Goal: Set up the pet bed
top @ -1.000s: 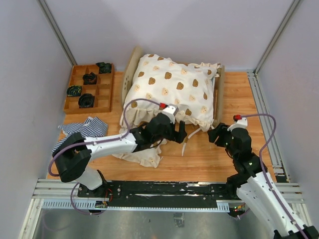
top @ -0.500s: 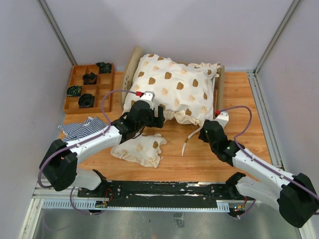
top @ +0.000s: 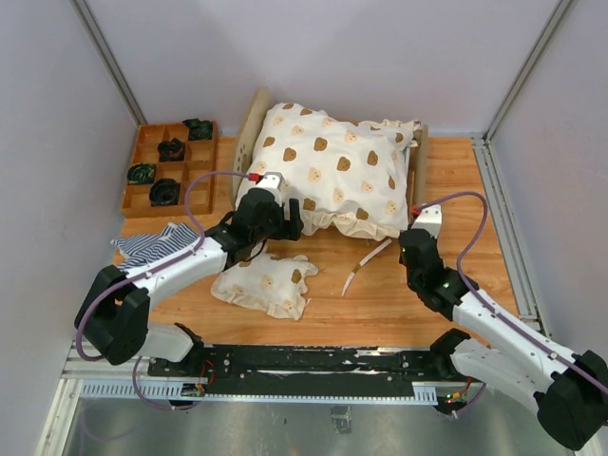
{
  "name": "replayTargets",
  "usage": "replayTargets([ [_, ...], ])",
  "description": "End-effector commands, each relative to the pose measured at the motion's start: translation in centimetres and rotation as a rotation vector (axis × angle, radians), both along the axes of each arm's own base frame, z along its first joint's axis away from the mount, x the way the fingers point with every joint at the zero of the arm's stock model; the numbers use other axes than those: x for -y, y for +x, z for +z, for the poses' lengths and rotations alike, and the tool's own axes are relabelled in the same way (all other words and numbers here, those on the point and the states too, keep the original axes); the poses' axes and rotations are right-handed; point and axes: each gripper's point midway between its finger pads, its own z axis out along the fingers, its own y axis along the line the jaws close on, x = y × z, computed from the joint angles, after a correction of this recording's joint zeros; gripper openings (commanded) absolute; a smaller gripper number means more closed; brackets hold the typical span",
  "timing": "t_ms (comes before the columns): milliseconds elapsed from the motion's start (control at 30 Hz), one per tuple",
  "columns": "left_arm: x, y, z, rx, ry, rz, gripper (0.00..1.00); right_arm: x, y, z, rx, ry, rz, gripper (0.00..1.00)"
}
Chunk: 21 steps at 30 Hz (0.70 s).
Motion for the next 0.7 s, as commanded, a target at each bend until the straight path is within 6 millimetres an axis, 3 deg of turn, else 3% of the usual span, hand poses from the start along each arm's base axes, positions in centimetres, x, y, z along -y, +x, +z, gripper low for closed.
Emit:
replayTargets([
  [0, -0.8, 0.3, 0.6, 0.022, -0.001, 0.003, 0.84, 2.9, -0.6, 0.7, -0.064, -0.146, -0.035, 0.0],
  [233, -2.4, 1.5, 0.5, 0.024, 0.018, 0.076, 0.8, 3.3, -1.0, 2.6, -0.078, -0.179, 0.031, 0.0],
  [400, -3.2, 2.0, 1.3, 0.036, 0.009, 0.103, 0.77, 1.7, -1.4, 1.9, -0.143, -0.137, 0.131, 0.0],
  [433, -2.9, 1.7, 1.6, 0.037, -0.003, 0.081, 0.77, 1.7, -1.6, 1.8, -0.159, -0.131, 0.128, 0.02],
  [567, -0.9, -0.1, 2.3, 0.018, -0.084, -0.043, 0.76, 0.8, -2.9, 2.9, -0.219, -0.071, 0.164, 0.31],
  [667, 1.2, -1.6, 2.8, 0.023, -0.16, -0.125, 0.76, -0.5, -3.5, 4.3, -0.208, -0.009, 0.213, 0.42],
])
